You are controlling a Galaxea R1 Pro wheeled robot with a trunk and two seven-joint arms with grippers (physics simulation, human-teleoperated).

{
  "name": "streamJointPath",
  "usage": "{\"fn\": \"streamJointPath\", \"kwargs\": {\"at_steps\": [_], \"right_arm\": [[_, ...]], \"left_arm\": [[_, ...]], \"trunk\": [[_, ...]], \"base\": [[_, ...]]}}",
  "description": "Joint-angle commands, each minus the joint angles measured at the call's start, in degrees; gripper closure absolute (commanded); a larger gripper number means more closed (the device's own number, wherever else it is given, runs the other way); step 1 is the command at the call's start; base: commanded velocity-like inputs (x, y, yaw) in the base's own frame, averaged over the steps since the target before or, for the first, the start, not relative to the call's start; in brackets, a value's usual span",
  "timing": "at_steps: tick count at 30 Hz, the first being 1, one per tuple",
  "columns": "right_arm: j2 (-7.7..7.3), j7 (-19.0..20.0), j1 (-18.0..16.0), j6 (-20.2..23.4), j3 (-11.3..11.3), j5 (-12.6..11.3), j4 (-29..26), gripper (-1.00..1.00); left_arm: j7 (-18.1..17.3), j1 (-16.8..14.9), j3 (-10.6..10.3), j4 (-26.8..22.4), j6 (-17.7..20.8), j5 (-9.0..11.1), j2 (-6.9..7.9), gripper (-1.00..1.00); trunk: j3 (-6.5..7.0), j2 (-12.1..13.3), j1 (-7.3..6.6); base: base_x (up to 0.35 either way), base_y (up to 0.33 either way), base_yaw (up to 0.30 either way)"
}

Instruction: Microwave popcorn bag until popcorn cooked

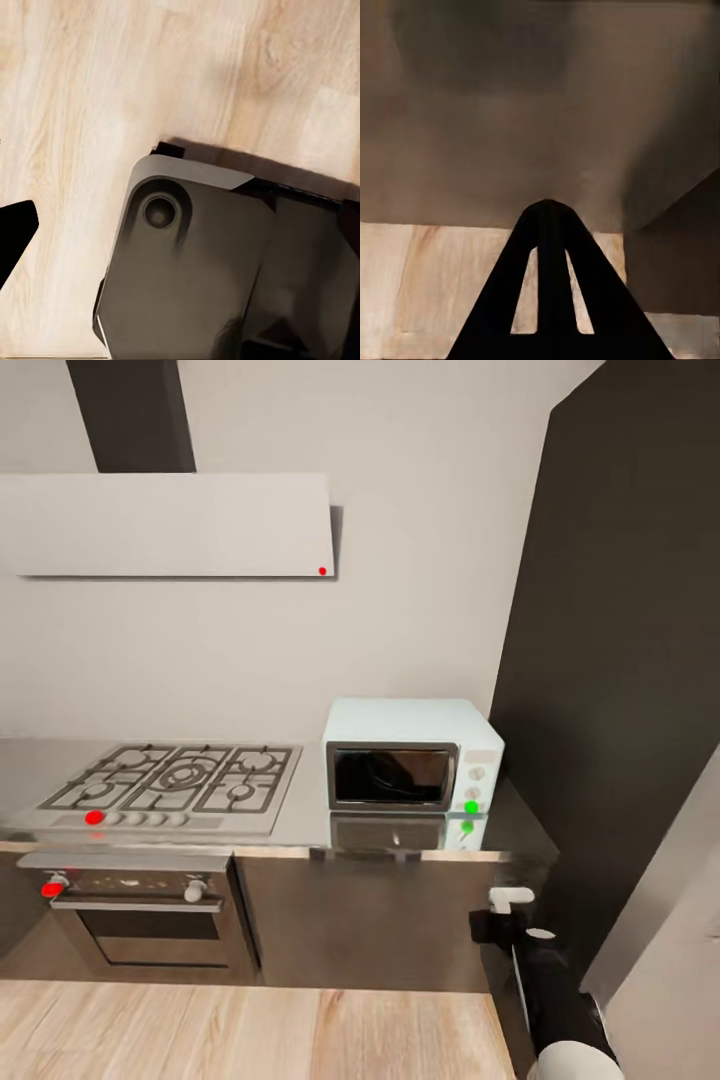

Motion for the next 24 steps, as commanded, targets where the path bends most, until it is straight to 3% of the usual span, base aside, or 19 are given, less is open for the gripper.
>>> {"fn": "streamJointPath", "kwargs": {"at_steps": [1,2,3,4,5,6,7,10,15,19,24], "right_arm": [[0.08,0.11,-0.10,-0.03,-0.41,0.54,4.99,1.00],[-0.14,-0.32,-0.10,-1.06,-0.48,0.51,12.29,1.00],[-1.35,-1.15,-0.10,-3.18,-0.50,0.47,18.96,1.00],[-3.94,-3.14,-0.10,-6.42,-0.51,0.39,27.20,1.00],[-5.47,-4.31,-0.10,-8.57,-0.51,0.26,31.92,1.00],[-9.00,-7.11,-0.10,-15.75,-0.52,0.09,45.12,1.00],[-10.92,-8.99,-0.29,-20.16,-0.47,0.08,52.19,1.00],[-12.19,-11.45,0.77,-24.28,-0.51,-0.11,55.53,1.00],[-12.29,-12.90,11.54,-25.74,-0.52,-2.28,55.72,1.00],[-12.30,-12.94,16.77,-25.72,-0.52,-2.38,55.72,1.00],[-12.29,-12.94,18.84,-25.84,-0.52,-2.47,55.81,1.00]], "left_arm": [[0.24,-0.05,-0.52,0.00,-0.13,0.32,-0.03,-1.00],[0.24,-0.04,-0.51,0.00,-0.13,0.32,-0.04,-1.00],[0.24,-0.05,-0.49,0.00,-0.13,0.32,-0.04,-1.00],[0.24,-0.03,-0.50,0.00,-0.13,0.32,-0.04,-1.00],[0.24,-0.02,-0.49,0.00,-0.13,0.32,-0.04,-1.00],[0.24,-0.04,-0.47,0.00,-0.13,0.32,-0.03,-1.00],[0.24,-0.01,-0.47,0.00,-0.13,0.32,-0.04,-1.00],[0.24,-0.04,-0.47,0.00,-0.13,0.32,0.04,-1.00],[0.22,-0.03,-0.47,0.00,-0.13,0.32,0.27,-1.00],[0.25,-0.04,-0.47,0.00,-0.13,0.32,0.31,-1.00],[-0.17,-0.04,-0.55,0.00,-0.13,0.27,0.44,-1.00]], "trunk": [[-0.12,-0.14,0.00],[-0.12,-0.14,0.00],[-0.12,-0.14,0.00],[-0.12,-0.14,0.00],[-0.12,-0.14,0.00],[-0.12,-0.14,0.00],[-0.12,-0.14,0.00],[-0.12,-0.14,0.00],[-0.12,-0.14,0.00],[-0.12,-0.14,0.00],[-0.12,-0.14,0.00]], "base": [[-0.346,0.000,0.000],[-0.346,0.000,0.000],[-0.346,0.000,0.000],[-0.346,0.000,0.000],[-0.346,0.037,0.000],[-0.307,0.159,0.000],[-0.301,0.174,0.000],[-0.299,0.143,0.000],[-0.168,0.011,0.000],[-0.005,0.000,0.000],[0.000,0.000,0.000]]}}
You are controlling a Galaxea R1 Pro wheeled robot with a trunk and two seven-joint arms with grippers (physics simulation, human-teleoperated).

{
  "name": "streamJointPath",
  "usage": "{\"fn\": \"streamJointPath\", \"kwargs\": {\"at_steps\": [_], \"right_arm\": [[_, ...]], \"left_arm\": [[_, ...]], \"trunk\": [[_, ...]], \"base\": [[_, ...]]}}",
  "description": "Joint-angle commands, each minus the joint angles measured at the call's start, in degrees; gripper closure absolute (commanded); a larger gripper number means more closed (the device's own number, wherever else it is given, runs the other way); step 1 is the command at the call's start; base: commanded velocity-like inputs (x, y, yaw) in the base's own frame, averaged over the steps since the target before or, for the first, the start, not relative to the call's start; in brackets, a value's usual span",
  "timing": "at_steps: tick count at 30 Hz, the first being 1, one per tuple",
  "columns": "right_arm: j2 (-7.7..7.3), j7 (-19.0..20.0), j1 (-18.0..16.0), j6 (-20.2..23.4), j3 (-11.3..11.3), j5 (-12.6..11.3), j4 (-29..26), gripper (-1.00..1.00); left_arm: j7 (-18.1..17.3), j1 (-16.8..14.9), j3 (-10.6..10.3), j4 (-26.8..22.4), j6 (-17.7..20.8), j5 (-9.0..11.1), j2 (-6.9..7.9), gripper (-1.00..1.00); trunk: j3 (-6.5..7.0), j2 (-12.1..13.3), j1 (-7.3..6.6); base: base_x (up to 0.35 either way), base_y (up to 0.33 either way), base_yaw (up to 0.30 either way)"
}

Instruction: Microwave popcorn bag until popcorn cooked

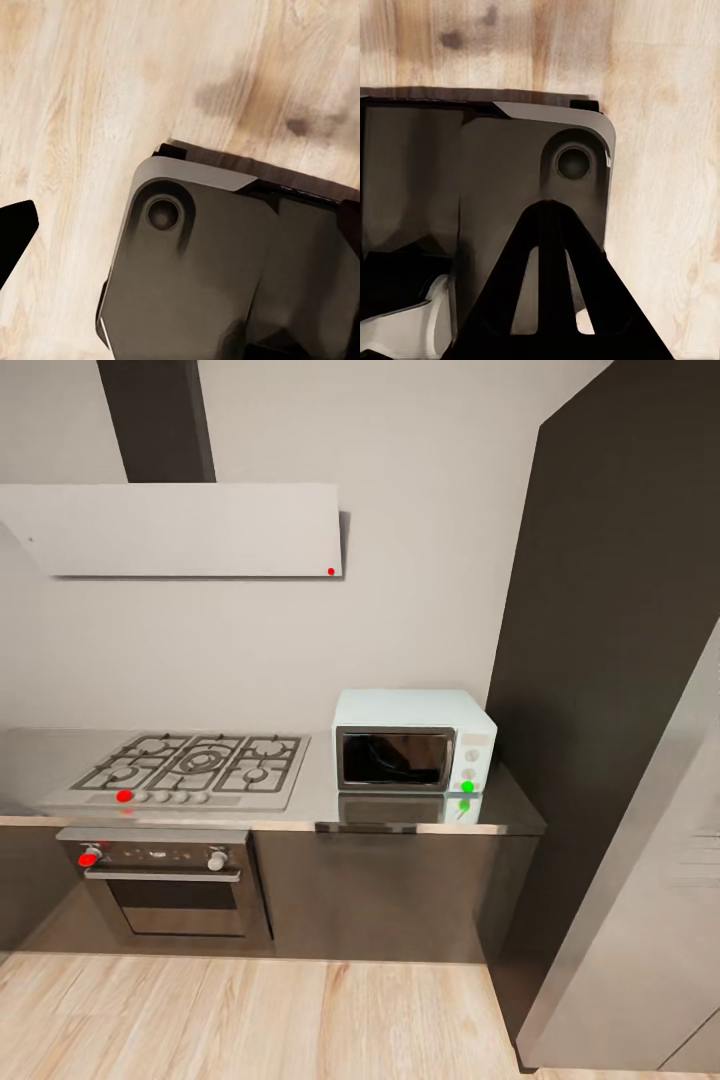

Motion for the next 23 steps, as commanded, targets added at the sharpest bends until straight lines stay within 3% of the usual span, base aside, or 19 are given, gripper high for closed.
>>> {"fn": "streamJointPath", "kwargs": {"at_steps": [1,13,14,15,17,18,21,23], "right_arm": [[-0.05,0.07,-0.05,-0.34,-0.48,0.40,0.19,1.00],[-0.05,0.46,-0.03,-0.08,-0.48,0.40,0.19,1.00],[-3.24,-0.01,2.43,-6.16,-2.61,-2.67,-0.12,1.00],[-3.12,0.03,2.43,-6.18,-2.57,-2.70,-0.05,1.00],[-2.93,0.05,2.43,-6.10,-2.49,-2.59,-0.02,1.00],[-2.84,0.05,2.43,-6.03,-2.45,-1.31,0.00,1.00],[-2.03,0.00,2.43,-6.00,-2.48,10.50,0.09,1.00],[-1.98,-0.01,2.43,-6.06,-2.57,12.09,0.10,1.00]], "left_arm": [[0.23,-0.05,-0.49,0.00,-0.13,0.31,0.09,-1.00],[0.45,-0.05,-0.56,-0.11,-0.30,0.19,0.56,-1.00],[0.48,-0.05,-0.57,-0.18,-0.30,-0.25,0.98,-1.00],[0.57,-0.03,-0.77,-0.26,-0.39,-0.35,6.04,-1.00],[0.57,-0.04,-0.75,-0.26,-0.39,-0.18,6.01,-1.00],[0.57,-0.05,-0.75,-0.26,-0.39,-0.17,6.01,-1.00],[0.57,-0.06,-0.75,-0.26,-0.39,-0.16,6.01,-1.00],[0.57,-0.02,-0.75,-0.26,-0.39,-0.16,6.01,-1.00]], "trunk": [[-0.12,-0.12,0.03],[-0.12,-0.12,0.03],[-0.12,-0.12,0.03],[-0.12,-0.12,0.03],[-0.12,-0.12,0.03],[-0.12,-0.12,0.03],[-0.12,-0.12,0.03],[-0.12,-0.12,0.03]], "base": [[0.000,0.000,0.000],[0.000,0.000,0.000],[0.000,0.000,0.000],[0.000,0.000,0.000],[0.000,0.000,0.000],[0.000,0.000,0.000],[0.000,0.000,0.000],[0.000,0.000,0.000]]}}
